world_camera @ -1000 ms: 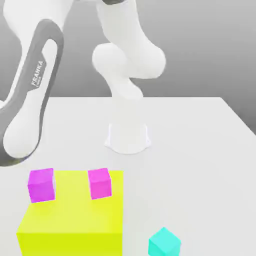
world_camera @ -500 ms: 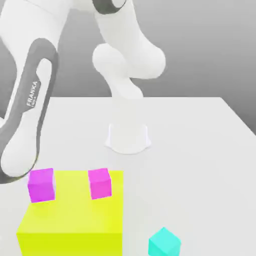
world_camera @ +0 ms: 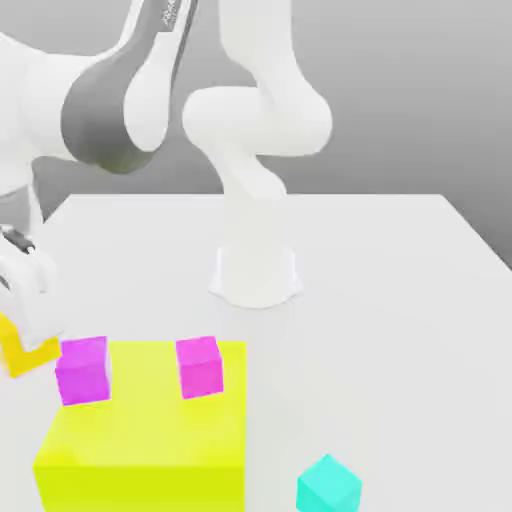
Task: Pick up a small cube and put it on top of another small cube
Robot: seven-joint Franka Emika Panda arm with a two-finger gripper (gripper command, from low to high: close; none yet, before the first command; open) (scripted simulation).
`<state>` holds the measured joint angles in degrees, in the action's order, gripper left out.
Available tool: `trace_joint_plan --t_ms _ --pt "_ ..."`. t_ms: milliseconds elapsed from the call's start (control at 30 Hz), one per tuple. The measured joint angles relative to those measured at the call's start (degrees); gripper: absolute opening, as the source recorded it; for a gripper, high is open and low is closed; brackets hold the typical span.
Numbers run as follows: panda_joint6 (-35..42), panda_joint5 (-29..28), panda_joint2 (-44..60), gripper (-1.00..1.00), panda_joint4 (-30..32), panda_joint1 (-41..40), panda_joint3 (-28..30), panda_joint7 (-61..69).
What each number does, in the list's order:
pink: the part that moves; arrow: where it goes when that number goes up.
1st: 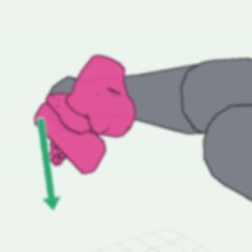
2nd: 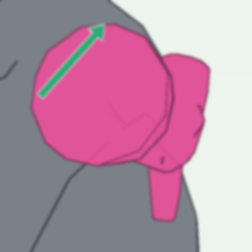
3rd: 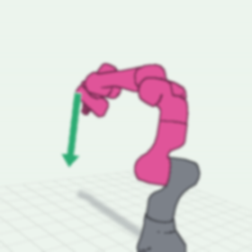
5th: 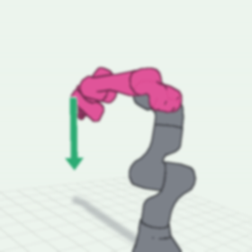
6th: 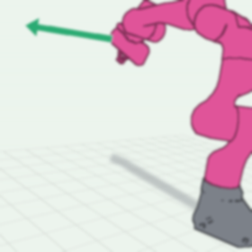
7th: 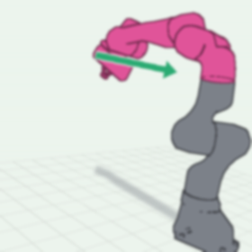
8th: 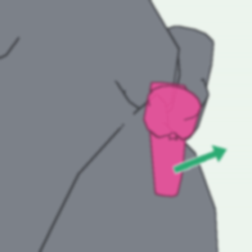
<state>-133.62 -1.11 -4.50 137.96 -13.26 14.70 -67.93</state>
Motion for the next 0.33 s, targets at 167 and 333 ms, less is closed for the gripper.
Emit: trace_joint_plan --t_ms 167,333 --pt "-2.75 -1.17 -3.42 -1.0 6.1 -0.68 -1.36 -6.01" --pt "-7.29 -0.35 -0.38 1.0 7.67 -0.75 -1.44 -5.59"
